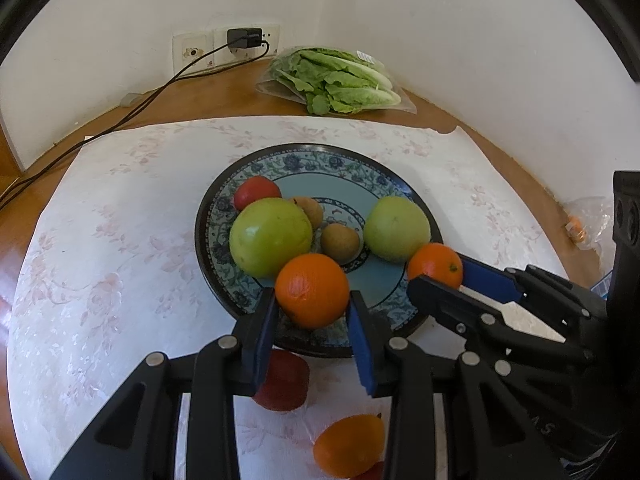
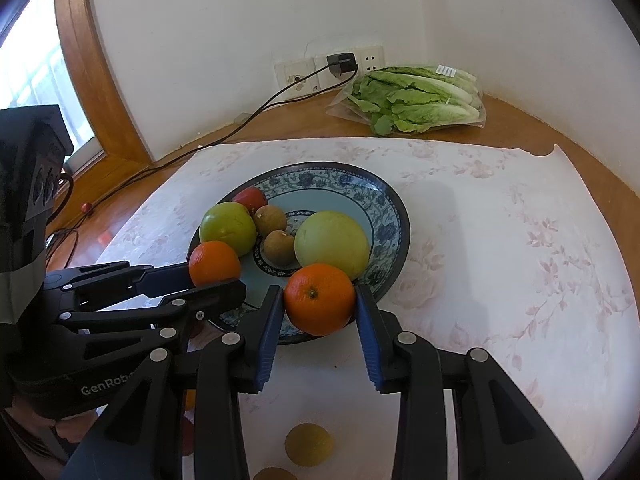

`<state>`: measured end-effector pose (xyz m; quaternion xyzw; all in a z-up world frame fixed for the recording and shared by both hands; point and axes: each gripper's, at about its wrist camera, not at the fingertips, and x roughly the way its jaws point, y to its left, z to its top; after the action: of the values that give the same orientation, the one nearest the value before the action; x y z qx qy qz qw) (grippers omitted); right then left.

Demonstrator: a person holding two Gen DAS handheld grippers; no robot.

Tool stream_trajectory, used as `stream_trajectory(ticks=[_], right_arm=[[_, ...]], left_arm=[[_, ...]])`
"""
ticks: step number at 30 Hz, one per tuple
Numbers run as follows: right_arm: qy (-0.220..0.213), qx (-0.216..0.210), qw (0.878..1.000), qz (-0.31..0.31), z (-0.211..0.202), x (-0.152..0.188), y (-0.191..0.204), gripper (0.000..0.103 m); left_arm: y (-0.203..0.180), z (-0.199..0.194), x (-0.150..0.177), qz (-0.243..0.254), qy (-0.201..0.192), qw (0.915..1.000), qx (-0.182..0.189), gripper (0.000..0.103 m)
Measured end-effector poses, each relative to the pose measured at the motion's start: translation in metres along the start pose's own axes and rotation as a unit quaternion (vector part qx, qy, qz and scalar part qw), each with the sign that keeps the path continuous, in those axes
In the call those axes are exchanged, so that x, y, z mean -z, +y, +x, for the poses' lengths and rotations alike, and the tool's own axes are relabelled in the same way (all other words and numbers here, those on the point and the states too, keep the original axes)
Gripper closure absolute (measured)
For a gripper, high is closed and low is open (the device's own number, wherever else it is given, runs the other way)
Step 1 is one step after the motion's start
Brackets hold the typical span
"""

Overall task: Organize fruits
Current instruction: 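Carry the orange in the left tool while the right tool carries its orange over the plate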

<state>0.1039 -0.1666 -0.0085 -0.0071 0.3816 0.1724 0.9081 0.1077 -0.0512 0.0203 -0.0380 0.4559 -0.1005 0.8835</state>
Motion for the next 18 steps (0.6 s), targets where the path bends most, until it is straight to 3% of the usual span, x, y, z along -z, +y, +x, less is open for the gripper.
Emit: stream_trajectory(ticks=[18], right_arm=[[-0.010,0.006,1.000,-0.028,-0.010,-0.006,0.008,0.066]], left_arm=[[0.001,-0.004,-0.003,0.012,0.010,0.9999,-0.002,0.067]])
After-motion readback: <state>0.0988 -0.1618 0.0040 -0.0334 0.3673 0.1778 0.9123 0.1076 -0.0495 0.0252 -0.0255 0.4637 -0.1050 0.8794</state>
